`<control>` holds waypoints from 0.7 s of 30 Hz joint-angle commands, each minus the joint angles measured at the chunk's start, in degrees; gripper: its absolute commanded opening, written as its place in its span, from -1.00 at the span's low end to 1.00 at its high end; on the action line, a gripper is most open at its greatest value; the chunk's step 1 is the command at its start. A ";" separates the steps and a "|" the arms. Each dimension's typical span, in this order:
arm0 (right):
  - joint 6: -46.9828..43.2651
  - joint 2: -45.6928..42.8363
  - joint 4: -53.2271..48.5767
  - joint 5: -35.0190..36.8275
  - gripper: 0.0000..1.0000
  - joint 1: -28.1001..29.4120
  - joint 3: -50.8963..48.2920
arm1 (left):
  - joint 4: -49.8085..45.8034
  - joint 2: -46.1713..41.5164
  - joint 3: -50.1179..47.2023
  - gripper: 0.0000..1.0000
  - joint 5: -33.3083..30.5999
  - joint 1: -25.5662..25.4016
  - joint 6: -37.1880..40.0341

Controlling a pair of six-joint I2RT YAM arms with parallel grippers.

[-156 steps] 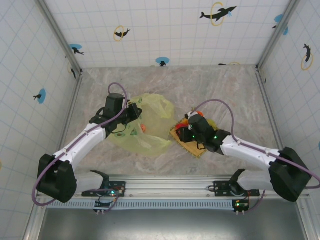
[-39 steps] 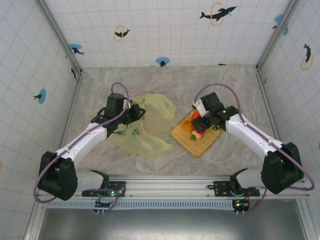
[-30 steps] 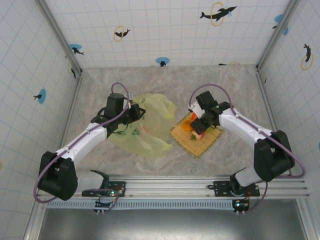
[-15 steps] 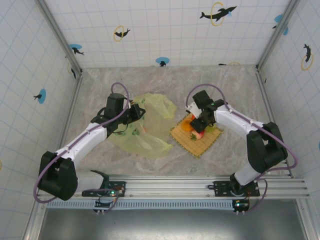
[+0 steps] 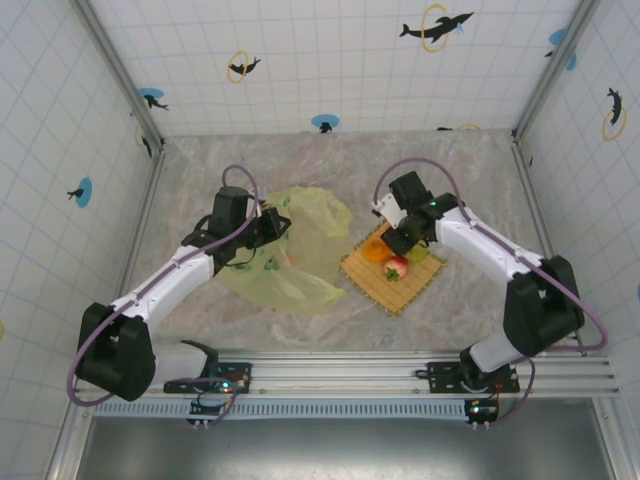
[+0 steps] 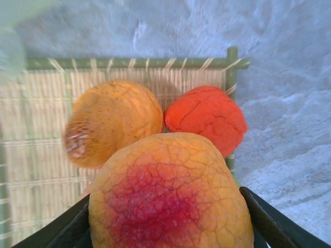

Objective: Place the fruits into the plastic bag

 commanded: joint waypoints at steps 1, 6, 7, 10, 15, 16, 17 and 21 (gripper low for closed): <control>3.24 -8.91 1.46 -6.00 0.30 -0.14 0.73 | -0.08 -0.37 -0.56 -1.00 -0.12 -0.48 -0.01; 12.03 -18.44 16.18 -19.58 0.27 1.14 -9.32 | -0.01 -0.48 -0.40 -1.00 -0.05 -0.44 -0.31; 14.50 -19.85 20.08 -21.05 0.26 1.83 -11.84 | 0.02 -0.50 -0.38 -1.00 0.08 -0.48 -0.44; 21.23 -22.62 31.83 -23.21 0.26 4.46 -19.50 | 0.12 -0.55 0.04 -1.00 0.72 -0.48 -0.83; 30.42 -23.43 49.64 -20.88 0.26 8.87 -30.01 | 0.96 -0.55 0.19 -1.00 2.18 -0.45 -1.77; 32.20 -22.89 52.23 -20.01 0.27 9.78 -31.40 | 1.22 -0.50 0.15 -1.00 2.61 -0.51 -2.04; 33.55 -22.28 54.35 -19.52 0.27 10.56 -32.50 | 1.40 -0.55 0.12 -1.00 2.90 -0.42 -2.38; 38.36 -18.39 61.47 -17.61 0.26 14.34 -35.50 | 2.81 -0.64 -0.45 -1.00 4.24 -0.41 -4.04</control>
